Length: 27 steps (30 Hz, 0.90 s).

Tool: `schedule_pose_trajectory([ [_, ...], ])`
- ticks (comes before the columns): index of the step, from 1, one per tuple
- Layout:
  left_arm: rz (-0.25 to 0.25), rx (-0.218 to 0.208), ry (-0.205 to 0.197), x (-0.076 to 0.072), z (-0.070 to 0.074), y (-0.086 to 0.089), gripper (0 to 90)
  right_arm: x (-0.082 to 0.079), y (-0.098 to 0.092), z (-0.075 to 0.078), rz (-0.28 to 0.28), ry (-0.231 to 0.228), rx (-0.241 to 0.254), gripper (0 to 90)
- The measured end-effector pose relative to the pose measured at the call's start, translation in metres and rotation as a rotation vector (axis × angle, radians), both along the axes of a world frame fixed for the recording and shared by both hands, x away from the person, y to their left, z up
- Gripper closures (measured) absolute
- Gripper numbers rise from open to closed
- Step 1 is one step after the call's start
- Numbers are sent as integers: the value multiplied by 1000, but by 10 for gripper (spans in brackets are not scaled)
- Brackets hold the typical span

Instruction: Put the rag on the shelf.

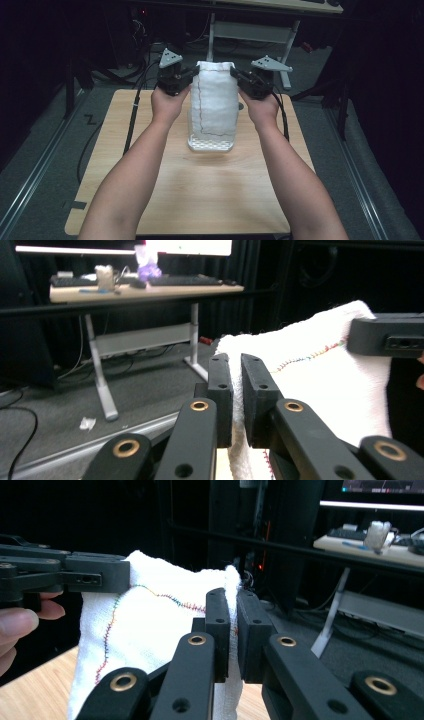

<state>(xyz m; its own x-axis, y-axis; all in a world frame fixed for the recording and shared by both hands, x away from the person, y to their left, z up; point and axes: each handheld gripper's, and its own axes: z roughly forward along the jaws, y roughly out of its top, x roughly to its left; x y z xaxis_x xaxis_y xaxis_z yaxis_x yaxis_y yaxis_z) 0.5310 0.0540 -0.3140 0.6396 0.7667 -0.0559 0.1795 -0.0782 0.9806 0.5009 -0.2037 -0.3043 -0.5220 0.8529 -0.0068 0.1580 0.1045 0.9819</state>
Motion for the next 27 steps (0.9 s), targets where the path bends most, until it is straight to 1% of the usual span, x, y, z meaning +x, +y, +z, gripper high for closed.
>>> schedule_pose_trajectory([
  [3,19,18,25,11,-6,-2,837,13,3,-7,-17,35,-17,856],
  [4,22,22,29,13,-7,-2,837,20,3,-12,-19,60,-10,856],
  [5,25,22,40,16,-10,-1,837,20,3,-12,-19,60,-10,856],
  [6,28,24,59,20,-13,-1,836,24,4,-16,-17,74,-3,855],
  [7,29,28,70,22,-16,-1,835,27,5,-20,-19,85,-12,855],
  [9,33,47,94,28,-23,-3,834,33,6,-27,-24,103,-30,853],
  [11,35,76,122,34,-32,-5,834,37,5,-33,-24,122,-27,853],
  [13,25,78,155,38,-39,-6,833,41,4,-39,-22,142,-28,852],
  [14,21,80,166,40,-44,-6,832,44,4,-45,-32,165,-37,852],
  [15,15,83,176,41,-48,-7,832,44,4,-45,-32,165,-37,852],
  [16,8,87,191,42,-52,-8,829,48,2,-52,-38,185,-49,851],
  [17,6,87,201,43,-55,-8,829,48,2,-52,-38,185,-49,851],
  [19,3,82,212,43,-61,-8,819,50,0,-56,-44,195,-49,847],
  [20,2,81,218,44,-63,-8,788,51,0,-58,-52,199,-52,833],
  [21,2,87,211,44,-64,-8,721,51,-1,-59,-70,204,-57,796],
  [22,9,88,207,43,-64,-7,654,51,-2,-61,-63,201,-47,742],
  [23,16,74,209,43,-64,-5,630,52,-3,-61,-45,202,-24,710],
  [24,19,53,212,43,-62,-2,632,52,-3,-61,-41,216,-18,692],
  [25,21,30,214,43,-60,1,632,52,-3,-61,-41,216,-18,692],
  [26,25,21,211,42,-59,3,626,50,-2,-59,-30,206,-28,692],
  [27,29,23,206,41,-57,4,626,50,-2,-59,-30,206,-28,692],
])
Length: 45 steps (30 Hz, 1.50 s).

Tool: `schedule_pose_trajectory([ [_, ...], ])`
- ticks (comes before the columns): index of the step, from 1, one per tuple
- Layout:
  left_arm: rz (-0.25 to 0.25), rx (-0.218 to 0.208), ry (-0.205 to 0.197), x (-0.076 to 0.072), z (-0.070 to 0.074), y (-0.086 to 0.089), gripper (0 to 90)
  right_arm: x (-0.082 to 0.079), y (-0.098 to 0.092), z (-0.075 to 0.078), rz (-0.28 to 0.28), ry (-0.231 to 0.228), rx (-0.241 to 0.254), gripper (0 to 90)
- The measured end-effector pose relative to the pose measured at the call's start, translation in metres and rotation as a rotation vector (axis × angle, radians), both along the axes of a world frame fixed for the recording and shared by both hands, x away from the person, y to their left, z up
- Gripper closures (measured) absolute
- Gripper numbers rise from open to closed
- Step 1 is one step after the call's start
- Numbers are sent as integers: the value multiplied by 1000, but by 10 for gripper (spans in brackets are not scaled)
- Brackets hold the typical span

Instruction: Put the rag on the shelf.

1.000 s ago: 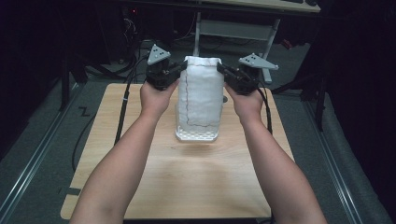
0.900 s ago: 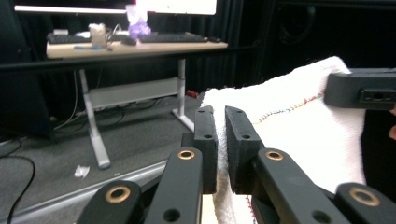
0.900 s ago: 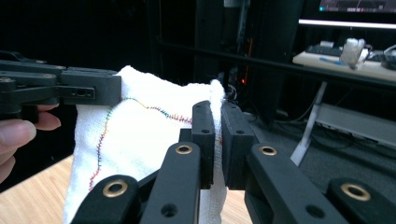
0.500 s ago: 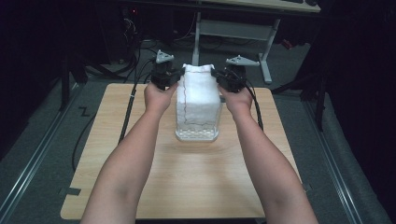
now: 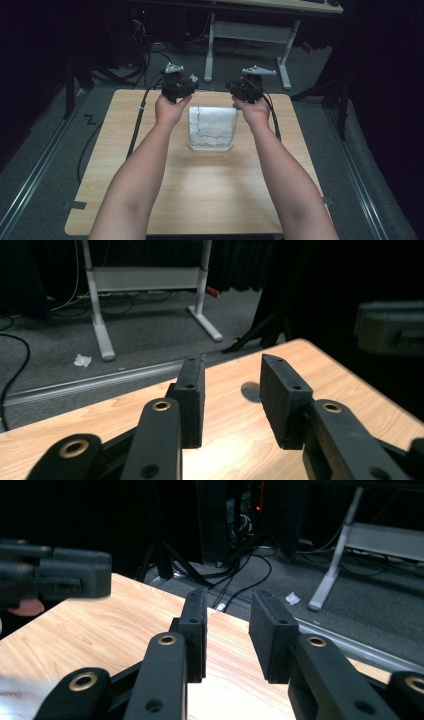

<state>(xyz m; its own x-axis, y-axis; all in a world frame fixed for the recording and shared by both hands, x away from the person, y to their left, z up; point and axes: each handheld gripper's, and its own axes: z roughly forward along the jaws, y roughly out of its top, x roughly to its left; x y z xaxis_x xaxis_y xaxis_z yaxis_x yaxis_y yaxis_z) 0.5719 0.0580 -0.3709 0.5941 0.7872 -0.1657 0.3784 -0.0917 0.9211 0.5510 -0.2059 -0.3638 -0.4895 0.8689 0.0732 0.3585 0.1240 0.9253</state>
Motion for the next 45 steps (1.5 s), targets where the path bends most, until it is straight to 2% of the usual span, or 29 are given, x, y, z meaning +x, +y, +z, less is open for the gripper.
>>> schedule_pose_trajectory([
  [1,0,0,-2,-1,2,1,626,-2,2,1,7,-4,-17,683],
  [9,-7,7,-16,-15,9,3,614,-10,10,4,37,-10,-50,648],
  [13,-5,-3,-18,-20,12,4,606,-15,13,6,46,-14,-47,621],
  [18,9,4,-48,-35,15,7,549,-26,15,7,60,-22,-36,594],
  [21,8,5,-53,-42,15,10,537,-30,15,6,67,-5,-34,565],
  [26,-9,0,-43,-54,13,14,534,-44,16,5,68,-27,-34,556],
  [28,-15,-1,-56,-60,13,15,533,-50,15,4,66,-35,-42,555],
  [29,-19,6,-56,-62,14,15,531,-53,14,3,65,-36,-41,552],
  [31,4,43,-65,-68,14,16,536,-58,12,2,69,-36,-43,548],
  [35,1,15,-56,-74,14,21,537,-68,7,0,64,-47,-47,534],
  [38,-12,29,-71,-82,15,25,533,-78,0,-2,73,-59,-22,505],
  [41,-30,23,-91,-94,13,29,533,-86,-3,-3,74,-60,-29,492],
  [45,-40,21,-92,-112,6,38,523,-101,-8,-6,92,-60,-42,456],
])
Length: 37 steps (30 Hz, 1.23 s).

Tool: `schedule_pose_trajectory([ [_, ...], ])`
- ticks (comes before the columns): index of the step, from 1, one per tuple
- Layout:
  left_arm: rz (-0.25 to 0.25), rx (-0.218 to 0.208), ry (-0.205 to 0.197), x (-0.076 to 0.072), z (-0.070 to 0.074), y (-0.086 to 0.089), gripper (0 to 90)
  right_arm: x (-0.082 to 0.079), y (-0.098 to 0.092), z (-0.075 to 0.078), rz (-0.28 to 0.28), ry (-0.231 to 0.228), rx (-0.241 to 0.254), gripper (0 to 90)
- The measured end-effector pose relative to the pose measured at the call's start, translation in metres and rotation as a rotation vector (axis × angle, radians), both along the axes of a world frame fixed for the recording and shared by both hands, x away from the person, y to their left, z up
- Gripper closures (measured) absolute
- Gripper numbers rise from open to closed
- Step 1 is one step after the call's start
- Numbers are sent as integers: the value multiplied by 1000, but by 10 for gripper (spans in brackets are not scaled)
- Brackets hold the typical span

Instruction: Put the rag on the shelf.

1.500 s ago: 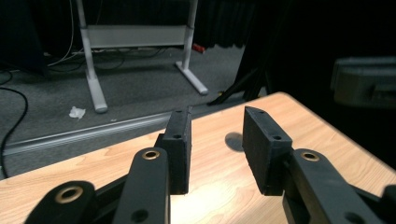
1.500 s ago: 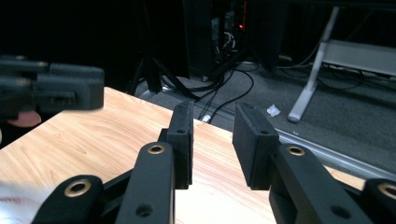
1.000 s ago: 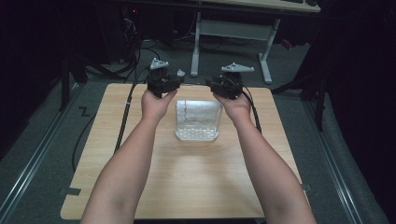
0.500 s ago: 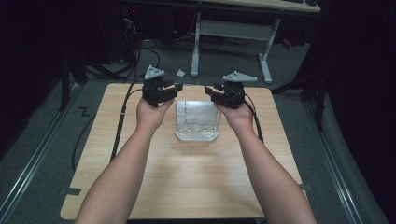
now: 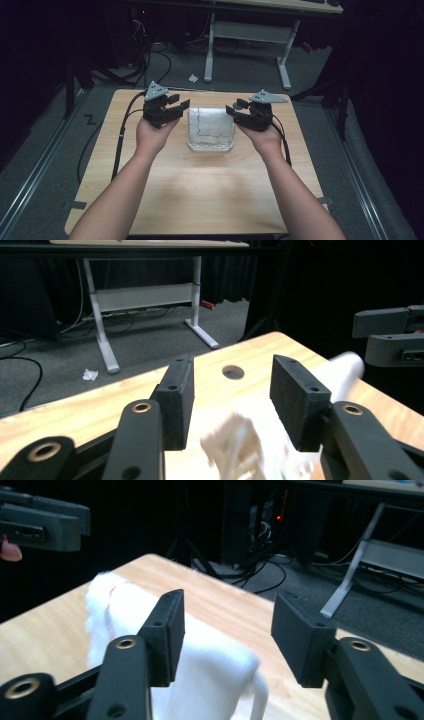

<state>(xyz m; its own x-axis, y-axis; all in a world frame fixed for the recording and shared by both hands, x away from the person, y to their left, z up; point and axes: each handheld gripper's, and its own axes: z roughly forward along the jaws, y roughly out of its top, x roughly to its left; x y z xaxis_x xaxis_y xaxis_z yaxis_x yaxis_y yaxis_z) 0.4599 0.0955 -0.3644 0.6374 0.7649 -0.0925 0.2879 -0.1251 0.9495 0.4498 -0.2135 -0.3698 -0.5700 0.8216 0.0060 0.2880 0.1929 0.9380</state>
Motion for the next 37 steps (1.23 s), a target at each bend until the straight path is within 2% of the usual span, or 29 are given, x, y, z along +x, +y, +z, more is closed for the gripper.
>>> schedule_pose_trajectory([
  [4,-15,3,11,-19,-13,9,512,-19,-4,-9,5,-4,-15,437],
  [7,-23,42,12,-34,-27,15,507,-33,-5,-18,9,1,-47,419],
  [11,-42,77,53,-47,-50,23,497,-51,-6,-33,23,11,-54,407],
  [13,-63,88,96,-54,-65,28,490,-57,-5,-40,30,17,-57,400],
  [14,-68,92,110,-57,-70,29,487,-65,-3,-49,41,23,-74,397],
  [15,-77,102,126,-61,-77,31,487,-65,-3,-49,41,23,-74,397],
  [18,-90,158,140,-76,-97,34,487,-76,3,-66,62,44,-106,388],
  [19,-97,172,158,-83,-105,36,487,-79,4,-73,65,54,-113,388],
  [23,-136,180,225,-110,-134,38,469,-94,8,-101,74,106,-141,384],
  [24,-145,164,249,-123,-146,38,459,-98,9,-110,79,128,-138,380],
  [25,-150,146,251,-132,-154,38,451,-105,10,-121,78,149,-145,373],
  [26,-155,132,258,-143,-163,36,458,-110,9,-129,74,148,-151,375],
  [27,-168,150,306,-148,-165,31,496,-118,7,-140,58,135,-151,383],
  [28,-208,147,301,-153,-162,25,483,-126,2,-153,46,128,-138,417],
  [29,-229,155,262,-157,-160,22,465,-126,0,-158,86,233,-145,366],
  [30,-228,178,240,-157,-159,21,465,-126,0,-158,86,233,-145,366],
  [31,-212,198,245,-154,-159,19,460,-127,-1,-157,73,214,-160,392],
  [32,-203,175,270,-150,-161,19,447,-127,-4,-156,61,197,-145,399],
  [34,-204,133,300,-145,-163,23,440,-125,-8,-157,50,241,-82,384],
  [35,-200,134,301,-144,-164,25,431,-125,-7,-157,52,243,-79,384],
  [37,-185,145,291,-142,-164,29,417,-127,-4,-157,56,202,-133,384],
])
